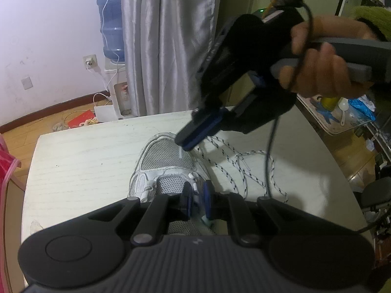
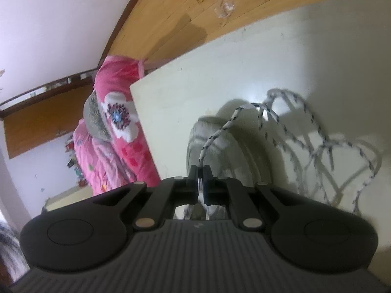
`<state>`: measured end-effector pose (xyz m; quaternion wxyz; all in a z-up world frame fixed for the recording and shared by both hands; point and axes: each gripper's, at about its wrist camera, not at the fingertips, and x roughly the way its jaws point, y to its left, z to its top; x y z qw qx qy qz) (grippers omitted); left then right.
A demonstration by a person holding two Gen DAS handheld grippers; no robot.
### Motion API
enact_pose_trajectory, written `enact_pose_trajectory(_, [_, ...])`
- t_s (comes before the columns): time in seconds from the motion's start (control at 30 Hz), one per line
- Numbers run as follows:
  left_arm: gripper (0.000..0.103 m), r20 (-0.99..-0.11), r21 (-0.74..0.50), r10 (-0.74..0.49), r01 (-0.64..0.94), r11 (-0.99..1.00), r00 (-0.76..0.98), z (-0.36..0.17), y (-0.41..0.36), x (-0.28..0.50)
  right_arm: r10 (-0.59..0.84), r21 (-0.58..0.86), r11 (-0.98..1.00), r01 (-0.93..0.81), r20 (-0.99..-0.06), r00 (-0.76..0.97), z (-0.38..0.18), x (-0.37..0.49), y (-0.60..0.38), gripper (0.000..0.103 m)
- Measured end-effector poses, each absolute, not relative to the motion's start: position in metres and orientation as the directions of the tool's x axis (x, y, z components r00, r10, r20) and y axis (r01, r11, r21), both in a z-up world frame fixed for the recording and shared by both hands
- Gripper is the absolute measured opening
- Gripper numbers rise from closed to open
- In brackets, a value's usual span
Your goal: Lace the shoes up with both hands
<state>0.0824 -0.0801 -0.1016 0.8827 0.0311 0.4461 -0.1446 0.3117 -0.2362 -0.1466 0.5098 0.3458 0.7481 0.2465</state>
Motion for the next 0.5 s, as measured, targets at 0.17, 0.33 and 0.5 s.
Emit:
enact_pose_trajectory(0.17, [0.011, -0.795, -0.073, -0.228, 0.284, 0.956, 0.562, -0.1013, -0.0804, 0.0823, 0.762, 0.726, 0.645, 0.237, -0.586, -0.276, -0.1436, 0.3069, -0.2416, 0.003])
enact_pose_trajectory(0.33, [0.011, -0.793, -0.067, -0.227, 0.290, 0.955, 0.565, -0.1024, -0.0813, 0.0817, 0.759, 0.726, 0.647, 0.234, -0.583, -0.290, -0.1460, 0.3070, -0.2441, 0.003])
enact_pose_trajectory(0.5, [0.011, -0.790, -0.060, -0.228, 0.299, 0.952, 0.569, -0.1038, -0.0814, 0.0811, 0.758, 0.726, 0.647, 0.232, -0.577, -0.304, -0.1480, 0.3071, -0.2399, 0.003])
